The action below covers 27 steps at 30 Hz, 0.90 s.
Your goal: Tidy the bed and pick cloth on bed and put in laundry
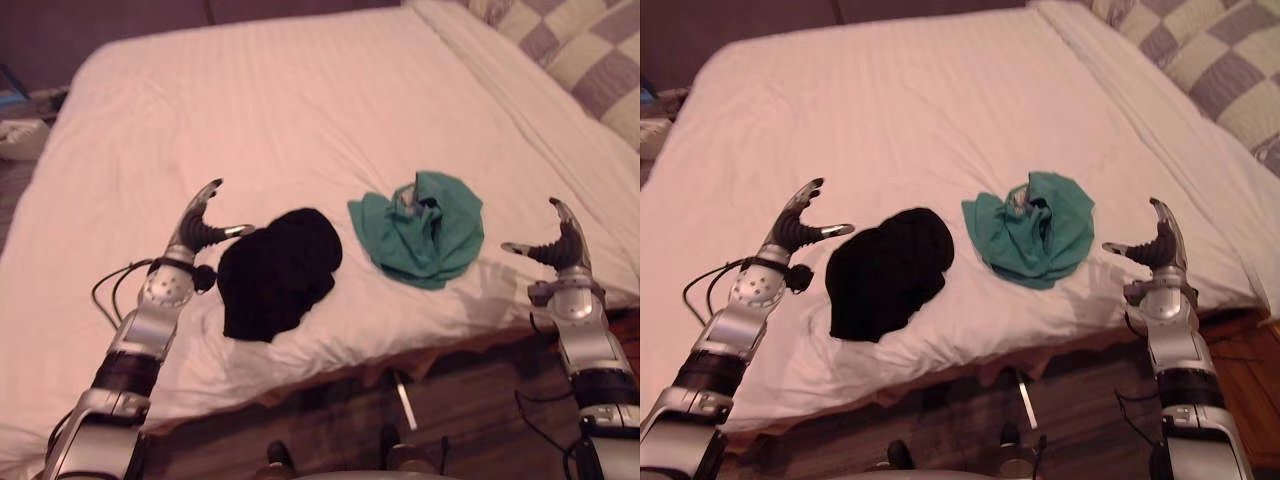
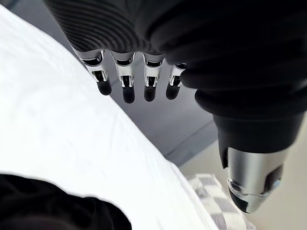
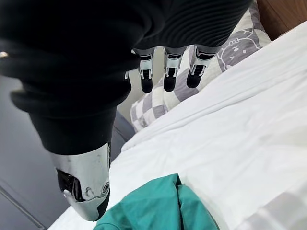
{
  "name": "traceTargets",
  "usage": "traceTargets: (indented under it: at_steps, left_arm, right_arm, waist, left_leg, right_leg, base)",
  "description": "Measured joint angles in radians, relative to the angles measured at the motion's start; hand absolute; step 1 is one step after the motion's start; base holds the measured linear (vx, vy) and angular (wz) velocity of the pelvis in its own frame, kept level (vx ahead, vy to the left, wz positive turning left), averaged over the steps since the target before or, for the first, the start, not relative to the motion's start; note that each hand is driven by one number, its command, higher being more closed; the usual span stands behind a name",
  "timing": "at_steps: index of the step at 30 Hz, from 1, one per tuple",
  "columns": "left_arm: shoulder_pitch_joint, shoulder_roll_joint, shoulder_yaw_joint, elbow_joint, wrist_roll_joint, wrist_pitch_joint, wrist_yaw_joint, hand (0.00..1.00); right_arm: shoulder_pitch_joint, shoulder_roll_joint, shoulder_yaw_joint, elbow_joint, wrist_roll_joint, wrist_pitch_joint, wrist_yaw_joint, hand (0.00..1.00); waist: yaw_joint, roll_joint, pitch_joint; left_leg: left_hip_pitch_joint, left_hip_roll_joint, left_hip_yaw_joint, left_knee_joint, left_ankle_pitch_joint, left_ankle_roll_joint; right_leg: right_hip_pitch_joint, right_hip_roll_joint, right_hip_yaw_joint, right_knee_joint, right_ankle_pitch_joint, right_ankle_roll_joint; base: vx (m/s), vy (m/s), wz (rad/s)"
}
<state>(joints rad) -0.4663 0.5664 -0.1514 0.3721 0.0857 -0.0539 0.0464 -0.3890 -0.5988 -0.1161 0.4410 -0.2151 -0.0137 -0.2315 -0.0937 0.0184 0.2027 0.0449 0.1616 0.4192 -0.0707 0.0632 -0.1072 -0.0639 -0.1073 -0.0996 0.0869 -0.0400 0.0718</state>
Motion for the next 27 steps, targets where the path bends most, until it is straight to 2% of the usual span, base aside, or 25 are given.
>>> traceTargets:
  at_steps: [4,5,6,7,9,10,13,17,18,20,22,25,27]
  left_arm:
    - [-0.044,-0.028,-0.044,0.083,0.01,0.061,-0.024,0.0]
    - [-0.048,-0.043,-0.047,0.107,0.025,0.089,-0.027,0.0]
    - [-0.061,-0.055,-0.061,0.143,0.058,0.122,-0.027,1.0]
    - [-0.072,-0.055,-0.077,0.166,0.094,0.152,-0.03,1.0]
    - [-0.085,-0.054,-0.078,0.189,0.148,0.185,-0.045,1.0]
    - [-0.118,-0.051,-0.073,0.19,0.203,0.205,-0.048,1.0]
    - [-0.185,-0.031,-0.055,0.199,0.282,0.22,-0.072,1.0]
    - [-0.213,-0.036,-0.039,0.199,0.29,0.22,-0.085,1.0]
    - [-0.227,-0.05,-0.039,0.198,0.269,0.21,-0.077,1.0]
    - [-0.228,-0.06,-0.039,0.193,0.223,0.184,-0.056,1.0]
    - [-0.227,-0.081,-0.04,0.169,0.153,0.138,-0.039,1.0]
    - [-0.182,-0.095,-0.059,0.07,0.026,0.071,-0.041,1.0]
    - [-0.089,-0.093,-0.083,-0.081,-0.138,0.031,-0.072,1.0]
  right_arm:
    - [-0.016,0.0,0.007,-0.08,-0.002,0.005,0.0,0.0]
    - [-0.021,0.0,0.007,-0.088,-0.003,0.005,0.0,0.0]
    - [-0.033,-0.002,0.008,-0.095,-0.006,0.014,0.0,0.0]
    - [-0.056,-0.002,0.009,-0.095,-0.015,0.02,0.002,0.0]
    - [-0.091,-0.011,0.012,-0.096,-0.026,0.021,0.006,0.0]
    - [-0.129,-0.044,0.017,-0.096,-0.03,0.021,0.018,0.0]
    - [-0.256,-0.088,0.07,-0.096,-0.029,0.025,0.021,0.0]
    - [-0.426,-0.137,0.205,-0.063,-0.022,0.041,0.042,0.0]
    - [-0.472,-0.156,0.243,-0.037,-0.022,0.045,0.044,0.0]
    - [-0.502,-0.161,0.26,-0.022,-0.022,0.055,0.06,0.0]
    - [-0.527,-0.172,0.285,-0.021,-0.022,0.071,0.067,0.0]
    - [-0.552,-0.174,0.323,-0.022,-0.021,0.118,0.115,0.0]
    - [-0.563,-0.175,0.323,-0.021,-0.021,0.179,0.163,0.0]
  waist:
    - [-0.007,-0.007,0.044]
    - [-0.009,-0.009,0.054]
    - [-0.013,-0.009,0.074]
    - [-0.022,-0.009,0.094]
    - [-0.03,-0.009,0.117]
    - [-0.028,-0.007,0.145]
    - [-0.027,0.001,0.195]
    - [-0.022,0.031,0.225]
    - [0.0,0.043,0.225]
    - [0.009,0.054,0.226]
    - [0.024,0.07,0.234]
    - [0.048,0.078,0.238]
    - [0.063,0.09,0.246]
  left_leg:
    - [-0.016,-0.003,0.024,0.001,-0.003,0.004]
    - [-0.017,-0.003,0.028,0.002,-0.003,0.005]
    - [-0.02,-0.003,0.03,0.011,-0.01,0.016]
    - [-0.027,-0.003,0.03,0.02,-0.012,0.018]
    - [-0.047,-0.003,0.028,0.032,-0.016,0.023]
    - [-0.08,-0.002,0.025,0.056,-0.02,0.029]
    - [-0.131,-0.001,0.022,0.094,-0.024,0.035]
    - [-0.193,0.001,0.008,0.119,-0.027,0.039]
    - [-0.224,0.001,-0.002,0.122,-0.025,0.042]
    - [-0.25,-0.001,-0.015,0.123,-0.014,0.05]
    - [-0.285,-0.004,-0.046,0.133,-0.008,0.053]
    - [-0.347,-0.019,-0.089,0.166,-0.008,0.053]
    - [-0.402,-0.036,-0.123,0.216,-0.009,0.054]
  right_leg:
    - [-0.037,0.001,0.036,0.0,0.02,0.004]
    - [-0.043,0.001,0.044,0.0,0.026,0.002]
    - [-0.044,0.001,0.048,0.0,0.028,0.002]
    - [-0.046,-0.001,0.049,0.0,0.033,0.003]
    - [-0.063,-0.002,0.05,0.005,0.036,0.002]
    - [-0.094,-0.007,0.051,0.025,0.036,0.002]
    - [-0.14,-0.013,0.053,0.054,0.039,0.005]
    - [-0.191,-0.019,0.046,0.077,0.04,0.007]
    - [-0.226,-0.02,0.044,0.093,0.039,0.008]
    - [-0.251,-0.025,0.027,0.106,0.037,0.011]
    - [-0.283,-0.038,-0.003,0.14,0.026,0.025]
    - [-0.343,-0.072,-0.043,0.23,-0.018,0.026]
    - [-0.376,-0.111,-0.083,0.305,-0.064,0.029]
  base:
    - [-0.05,0.022,-0.27]
    - [-0.03,0.015,-0.18]
    - [-0.04,0.016,-0.11]
    - [-0.04,0.012,-0.01]
    - [-0.07,0.01,0.04]
    - [-0.11,0.008,0.05]
    - [-0.1,-0.002,0.04]
    - [-0.08,-0.012,0.04]
    - [-0.04,-0.031,0.15]
    - [0.03,-0.025,0.26]
    - [0.07,-0.012,0.48]
    - [0.07,-0.008,0.5]
    - [0.08,-0.027,0.73]
